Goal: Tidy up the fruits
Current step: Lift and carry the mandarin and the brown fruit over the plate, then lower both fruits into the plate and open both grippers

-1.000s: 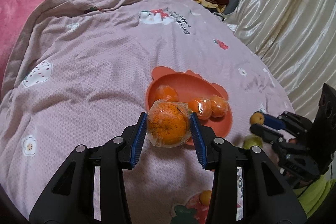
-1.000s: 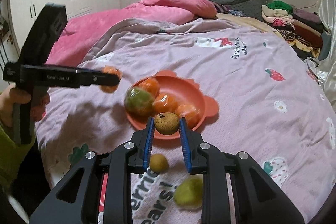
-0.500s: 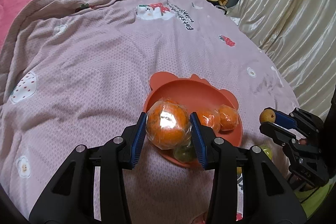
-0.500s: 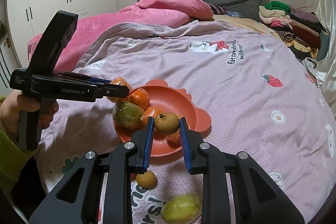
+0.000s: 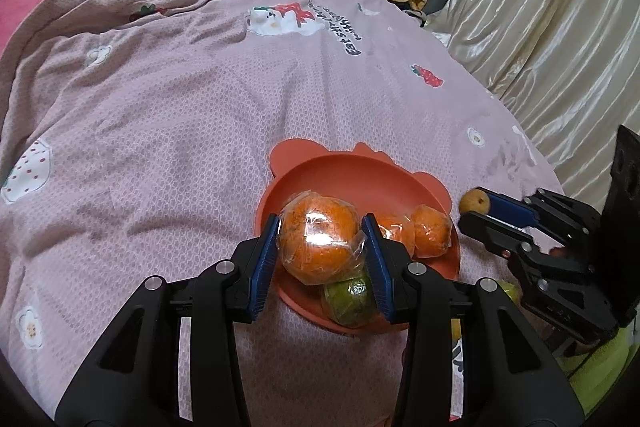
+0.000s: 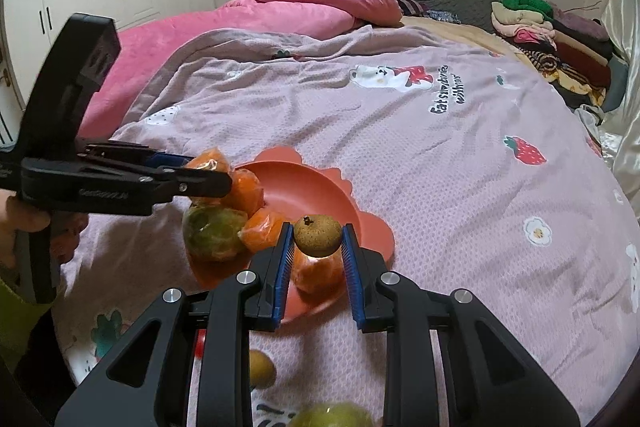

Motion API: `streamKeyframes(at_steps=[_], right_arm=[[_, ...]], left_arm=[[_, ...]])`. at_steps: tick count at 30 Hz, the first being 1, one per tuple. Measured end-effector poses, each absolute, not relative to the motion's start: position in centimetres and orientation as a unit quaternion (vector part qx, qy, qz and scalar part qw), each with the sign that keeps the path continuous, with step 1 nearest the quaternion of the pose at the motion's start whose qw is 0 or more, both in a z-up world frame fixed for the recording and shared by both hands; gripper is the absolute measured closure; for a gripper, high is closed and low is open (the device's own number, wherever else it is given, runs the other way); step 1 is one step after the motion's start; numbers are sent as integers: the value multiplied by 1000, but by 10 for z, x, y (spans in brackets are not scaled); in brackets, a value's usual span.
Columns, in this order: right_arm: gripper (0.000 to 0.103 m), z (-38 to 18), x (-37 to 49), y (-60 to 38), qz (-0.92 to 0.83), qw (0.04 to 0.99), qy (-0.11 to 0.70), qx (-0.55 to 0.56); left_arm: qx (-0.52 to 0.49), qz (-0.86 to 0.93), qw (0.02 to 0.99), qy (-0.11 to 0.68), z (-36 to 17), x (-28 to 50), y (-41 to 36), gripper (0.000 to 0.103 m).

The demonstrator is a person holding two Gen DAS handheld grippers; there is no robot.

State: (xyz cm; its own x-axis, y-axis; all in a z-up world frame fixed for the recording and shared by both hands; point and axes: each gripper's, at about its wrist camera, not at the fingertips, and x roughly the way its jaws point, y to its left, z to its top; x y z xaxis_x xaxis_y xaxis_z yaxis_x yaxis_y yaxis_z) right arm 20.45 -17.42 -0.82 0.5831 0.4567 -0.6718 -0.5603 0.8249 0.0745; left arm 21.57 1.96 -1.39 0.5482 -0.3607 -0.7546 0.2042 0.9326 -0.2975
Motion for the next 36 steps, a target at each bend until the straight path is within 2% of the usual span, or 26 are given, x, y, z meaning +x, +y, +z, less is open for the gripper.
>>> streamKeyframes(at_steps=[13, 36], right_arm=[[80, -25, 227, -163, 286, 875, 385, -74], [79, -25, 227, -163, 287, 876, 381, -73]], left_arm=[[-87, -162, 874, 450, -16, 215, 19, 70], [-105, -145, 879, 443, -17, 217, 31, 69]])
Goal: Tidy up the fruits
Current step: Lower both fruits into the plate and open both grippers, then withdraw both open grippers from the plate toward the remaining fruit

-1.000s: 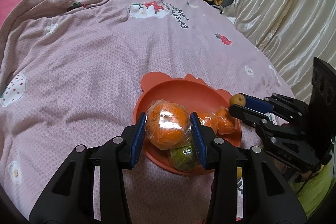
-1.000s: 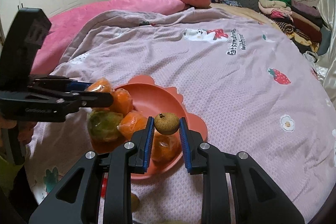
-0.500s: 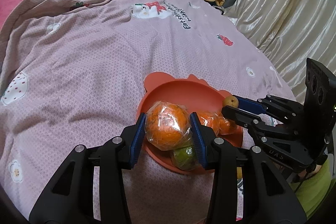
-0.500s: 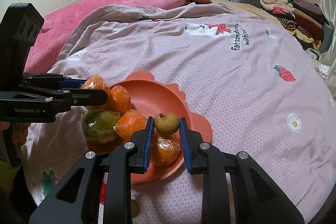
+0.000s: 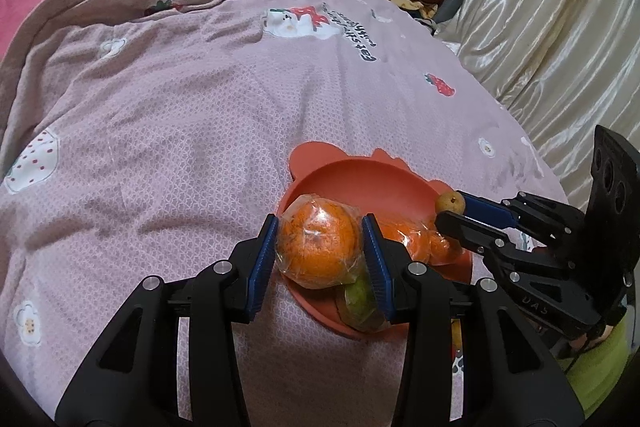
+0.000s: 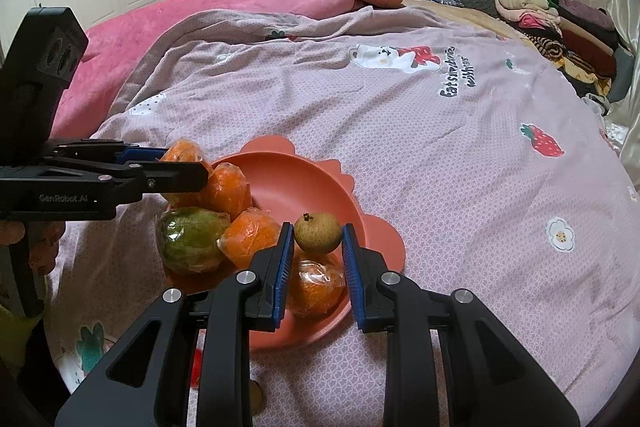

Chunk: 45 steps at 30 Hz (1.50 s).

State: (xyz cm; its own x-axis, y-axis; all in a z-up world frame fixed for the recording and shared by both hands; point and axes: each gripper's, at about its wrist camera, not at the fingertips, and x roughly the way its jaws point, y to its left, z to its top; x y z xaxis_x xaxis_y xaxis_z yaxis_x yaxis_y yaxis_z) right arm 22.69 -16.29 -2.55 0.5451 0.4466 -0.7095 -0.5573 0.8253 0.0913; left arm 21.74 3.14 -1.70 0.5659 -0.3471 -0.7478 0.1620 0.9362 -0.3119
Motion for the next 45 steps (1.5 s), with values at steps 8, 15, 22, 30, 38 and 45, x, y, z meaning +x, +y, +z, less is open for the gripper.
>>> streamKeyframes(at_steps=[8, 15, 22, 30, 38, 45], right_arm=[[73, -23, 225, -166, 285, 878, 379, -67], [67, -15, 221, -171, 286, 882, 371, -55], [61, -5, 214, -179, 285, 888, 357, -42], [51, 7, 203, -189, 283, 897, 337, -32], [36, 20, 188, -199, 279, 906, 316, -25], [23, 29, 178, -206, 275, 913, 302, -19]], left_arm=[[-108, -147, 879, 440, -15, 217, 29, 67], [-108, -148, 881, 437, -14, 217, 30, 60], [-115, -146, 884, 429, -8, 214, 34, 54], [-119, -136, 896, 405, 14, 202, 41, 36], [-108, -130, 910, 379, 36, 184, 41, 19], [-95, -129, 919, 359, 52, 167, 35, 10]])
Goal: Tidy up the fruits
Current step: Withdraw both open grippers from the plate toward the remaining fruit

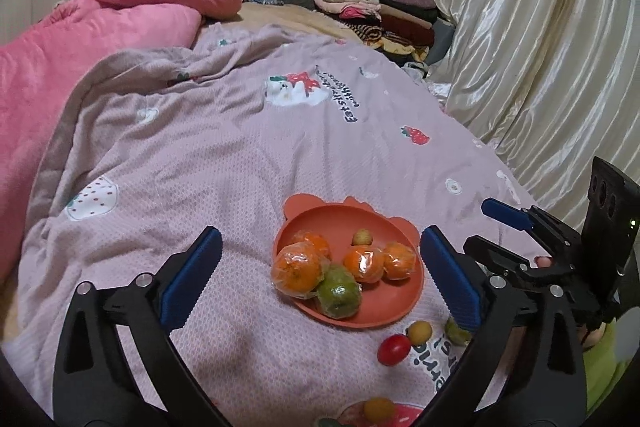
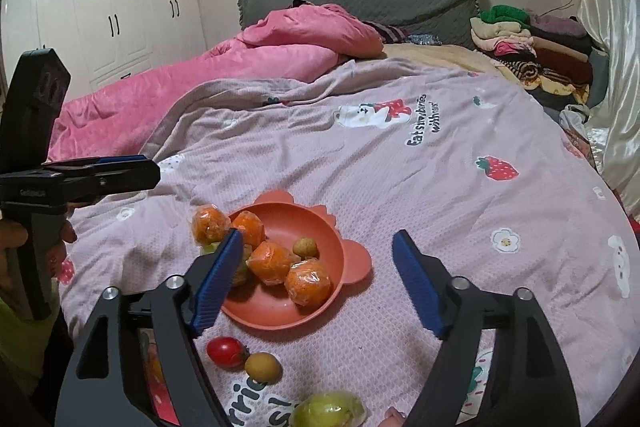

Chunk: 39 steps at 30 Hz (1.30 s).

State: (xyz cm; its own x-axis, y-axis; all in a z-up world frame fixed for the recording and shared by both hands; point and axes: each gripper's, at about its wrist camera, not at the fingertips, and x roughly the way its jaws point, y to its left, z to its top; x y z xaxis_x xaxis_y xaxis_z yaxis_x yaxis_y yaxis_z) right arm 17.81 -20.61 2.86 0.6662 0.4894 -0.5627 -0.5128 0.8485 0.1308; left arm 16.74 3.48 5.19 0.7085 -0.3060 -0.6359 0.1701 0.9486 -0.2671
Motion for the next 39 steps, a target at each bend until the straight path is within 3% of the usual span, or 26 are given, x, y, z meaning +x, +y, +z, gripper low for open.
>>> streamKeyframes(at_steps=[13, 39], right_arm=[[11, 37, 160, -221, 261, 921, 288, -16], [8, 27, 130, -243, 254, 916, 310, -10]], left_arm=[[-79, -128, 923, 355, 55, 149, 24, 10], [-52, -148, 916, 368, 42, 116, -7, 10]])
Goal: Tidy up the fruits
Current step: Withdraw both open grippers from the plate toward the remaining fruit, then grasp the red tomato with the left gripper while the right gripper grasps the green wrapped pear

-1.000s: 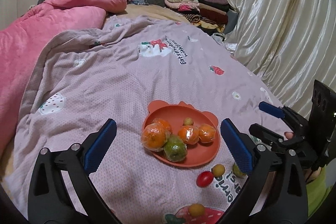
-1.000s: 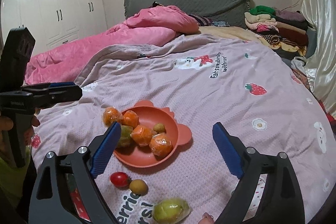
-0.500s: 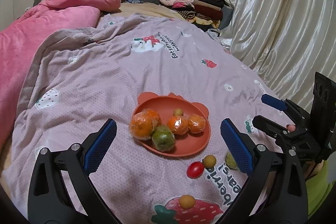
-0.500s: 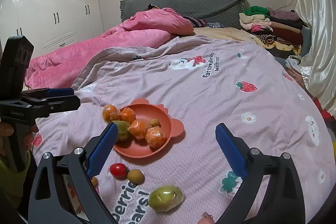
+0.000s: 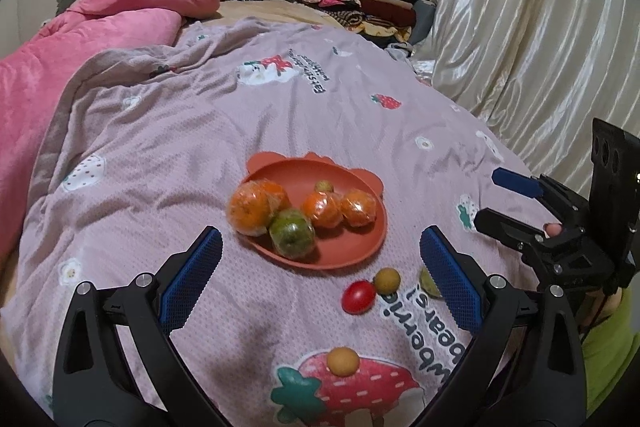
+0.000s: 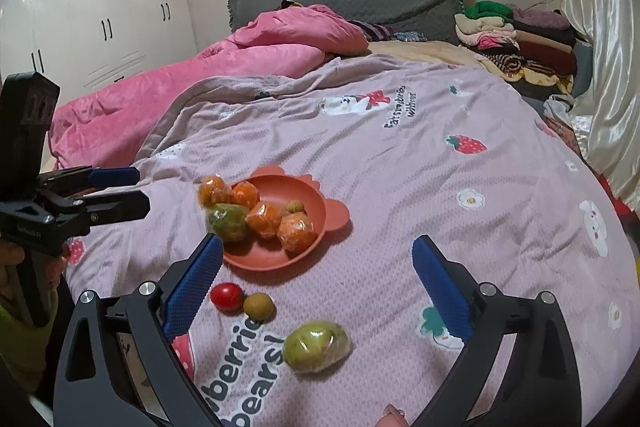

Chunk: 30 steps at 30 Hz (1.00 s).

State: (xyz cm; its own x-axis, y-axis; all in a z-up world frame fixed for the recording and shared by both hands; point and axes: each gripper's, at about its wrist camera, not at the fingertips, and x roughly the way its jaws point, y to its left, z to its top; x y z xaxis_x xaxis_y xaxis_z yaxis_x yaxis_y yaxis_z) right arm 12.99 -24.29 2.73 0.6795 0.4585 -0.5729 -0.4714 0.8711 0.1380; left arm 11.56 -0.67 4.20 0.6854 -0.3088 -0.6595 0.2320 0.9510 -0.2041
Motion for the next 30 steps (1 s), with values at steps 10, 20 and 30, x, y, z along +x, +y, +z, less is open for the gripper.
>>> streamKeyframes(at_steps=[10, 20, 30], right_arm=[[7, 18, 122, -244, 254, 912, 323, -21], [7, 6, 116, -247, 252, 906, 339, -24], [7, -9, 111, -248, 245, 900, 358, -35]], left_arm=[[-49, -151, 908, 388, 28, 110, -16, 10], [-45, -148, 899, 410, 12, 109, -20, 10], [-33, -148, 892, 425, 1, 108, -25, 10]])
